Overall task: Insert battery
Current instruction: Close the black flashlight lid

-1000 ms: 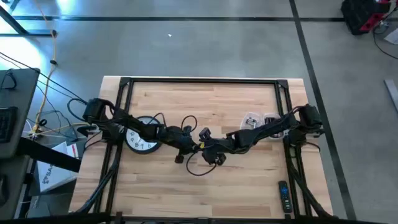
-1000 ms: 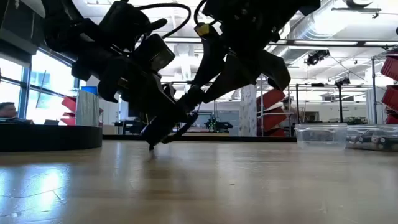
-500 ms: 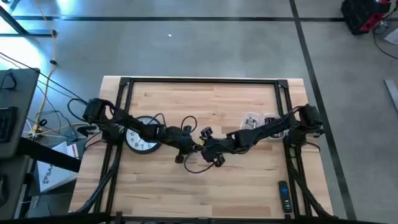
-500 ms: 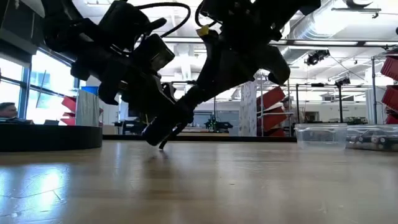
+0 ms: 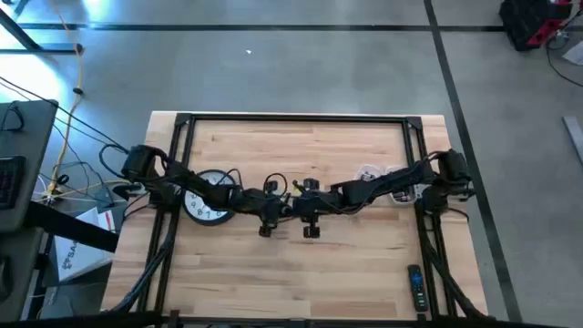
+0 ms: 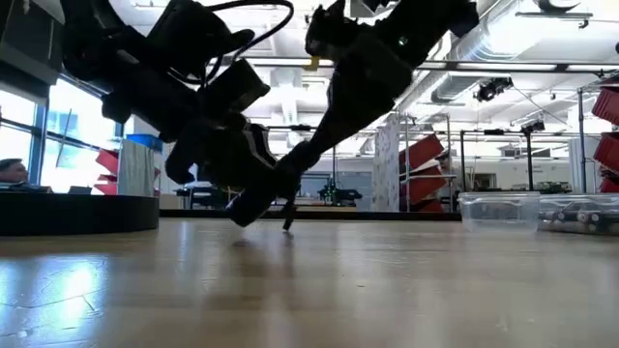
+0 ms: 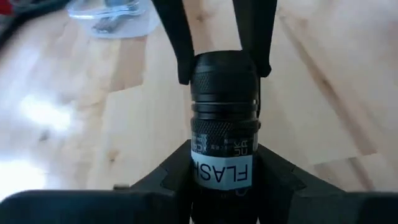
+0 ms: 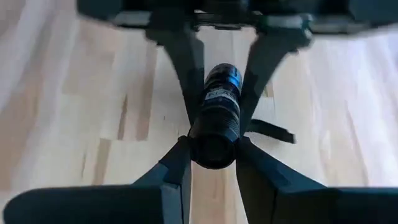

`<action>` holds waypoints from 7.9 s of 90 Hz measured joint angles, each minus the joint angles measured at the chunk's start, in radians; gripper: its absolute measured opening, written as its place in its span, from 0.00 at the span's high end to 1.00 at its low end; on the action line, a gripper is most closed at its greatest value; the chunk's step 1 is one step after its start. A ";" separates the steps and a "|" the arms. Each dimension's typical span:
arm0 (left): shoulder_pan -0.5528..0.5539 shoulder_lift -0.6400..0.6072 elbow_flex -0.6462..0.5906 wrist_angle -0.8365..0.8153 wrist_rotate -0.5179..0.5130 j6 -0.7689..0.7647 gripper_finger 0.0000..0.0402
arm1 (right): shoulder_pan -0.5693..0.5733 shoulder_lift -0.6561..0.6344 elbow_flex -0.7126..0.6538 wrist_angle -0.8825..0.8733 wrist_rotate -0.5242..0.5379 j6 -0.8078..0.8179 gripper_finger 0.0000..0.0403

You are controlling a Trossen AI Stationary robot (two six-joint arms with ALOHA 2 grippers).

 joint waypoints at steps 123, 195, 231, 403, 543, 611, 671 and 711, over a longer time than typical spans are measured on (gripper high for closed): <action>-0.033 -0.003 0.006 -0.003 -0.202 0.022 0.75 | -0.060 0.003 0.095 -0.303 -0.172 0.054 0.82; 0.048 0.028 0.002 0.061 0.253 -0.089 0.75 | 0.196 0.080 0.209 -0.319 0.289 -0.988 0.82; 0.048 0.029 0.002 0.065 0.252 -0.083 0.75 | 0.206 0.080 0.217 -0.303 0.355 -0.993 0.59; 0.048 0.028 0.003 0.062 0.244 -0.081 0.75 | 0.153 0.080 0.188 -0.246 0.243 -0.982 0.75; -0.099 0.026 0.005 0.072 -0.644 0.194 0.75 | -0.082 0.033 0.189 -0.159 0.061 0.084 0.78; -0.126 0.026 0.005 0.128 -0.871 0.222 0.75 | -0.224 -0.015 0.190 -0.127 -0.187 0.331 0.76; 0.101 0.036 0.004 0.164 0.316 -0.147 0.75 | 0.093 -0.069 0.190 -0.319 -0.019 -0.740 0.48; 0.116 0.062 0.003 0.170 0.533 -0.186 0.75 | 0.170 0.025 0.191 -0.271 0.201 -1.118 0.48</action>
